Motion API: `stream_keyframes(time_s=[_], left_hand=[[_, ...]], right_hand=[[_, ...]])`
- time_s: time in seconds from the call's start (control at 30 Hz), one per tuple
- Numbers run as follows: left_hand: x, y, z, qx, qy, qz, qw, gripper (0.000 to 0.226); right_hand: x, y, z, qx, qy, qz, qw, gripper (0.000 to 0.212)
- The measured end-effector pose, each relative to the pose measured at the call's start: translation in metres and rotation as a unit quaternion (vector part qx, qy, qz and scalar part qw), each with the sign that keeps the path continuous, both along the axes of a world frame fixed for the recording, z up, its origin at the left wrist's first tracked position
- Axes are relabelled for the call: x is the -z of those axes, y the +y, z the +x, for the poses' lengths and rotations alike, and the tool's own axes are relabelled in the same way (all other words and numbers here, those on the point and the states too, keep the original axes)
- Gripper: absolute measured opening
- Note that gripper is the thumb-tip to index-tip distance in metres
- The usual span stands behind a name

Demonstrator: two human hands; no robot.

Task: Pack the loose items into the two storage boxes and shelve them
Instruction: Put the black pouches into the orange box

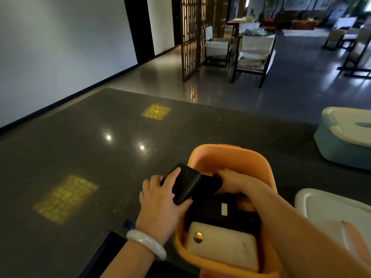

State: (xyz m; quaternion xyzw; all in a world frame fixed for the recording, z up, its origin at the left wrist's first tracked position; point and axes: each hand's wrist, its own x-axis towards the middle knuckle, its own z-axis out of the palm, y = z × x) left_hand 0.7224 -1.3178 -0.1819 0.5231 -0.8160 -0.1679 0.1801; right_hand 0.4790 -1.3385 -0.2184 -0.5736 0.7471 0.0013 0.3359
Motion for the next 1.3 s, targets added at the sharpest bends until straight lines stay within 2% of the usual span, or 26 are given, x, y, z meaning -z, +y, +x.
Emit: stream_keyframes(time_s=[0.2, 0.53, 0.6, 0.67, 0.73, 0.77, 0.87, 0.97, 1.03, 1.13, 1.2, 1.3], left_hand=[[0.001, 0.0, -0.001, -0.004, 0.0, 0.015, 1.0, 0.081], [-0.001, 0.0, 0.001, 0.001, 0.001, 0.014, 1.0, 0.081], [-0.001, 0.0, 0.001, 0.005, 0.011, 0.009, 1.0, 0.08], [-0.001, -0.001, 0.001, 0.009, 0.022, 0.0, 1.0, 0.079], [-0.003, -0.002, -0.002, 0.011, 0.028, -0.012, 0.999, 0.077], [-0.004, -0.003, -0.004, 0.012, 0.029, -0.02, 0.999, 0.076], [-0.008, -0.004, -0.015, 0.017, 0.036, -0.04, 0.998, 0.075], [-0.012, -0.001, -0.028, 0.028, 0.065, -0.037, 0.997, 0.082], [-0.016, -0.004, -0.032, 0.03, 0.105, 0.012, 0.994, 0.087], [-0.028, -0.017, -0.03, 0.02, 0.198, 0.181, 0.963, 0.081], [-0.033, -0.024, -0.026, 0.02, 0.271, 0.292, 0.917, 0.064], [-0.035, -0.029, -0.024, 0.03, 0.351, 0.44, 0.826, 0.034]], right_hand=[[-0.007, 0.002, -0.003, 0.032, -0.039, 0.025, 0.998, 0.066], [-0.008, 0.004, 0.0, 0.032, -0.067, 0.036, 0.997, 0.059], [-0.013, 0.006, 0.001, 0.045, -0.086, 0.014, 0.995, 0.053], [-0.024, 0.011, 0.002, 0.082, -0.122, -0.056, 0.988, 0.043], [-0.039, 0.02, 0.005, 0.113, -0.197, -0.105, 0.968, 0.027], [-0.047, 0.025, 0.008, 0.123, -0.264, -0.107, 0.951, 0.025], [-0.06, 0.037, 0.024, 0.137, -0.454, -0.078, 0.877, 0.029], [-0.062, 0.04, 0.038, 0.178, -0.517, -0.087, 0.833, 0.026], [-0.063, 0.041, 0.037, 0.208, -0.53, -0.106, 0.815, 0.025], [-0.066, 0.045, 0.025, 0.212, -0.549, -0.104, 0.802, 0.024], [-0.067, 0.046, 0.019, 0.202, -0.548, -0.105, 0.805, 0.025], [-0.07, 0.046, 0.016, 0.183, -0.538, -0.121, 0.814, 0.027]])
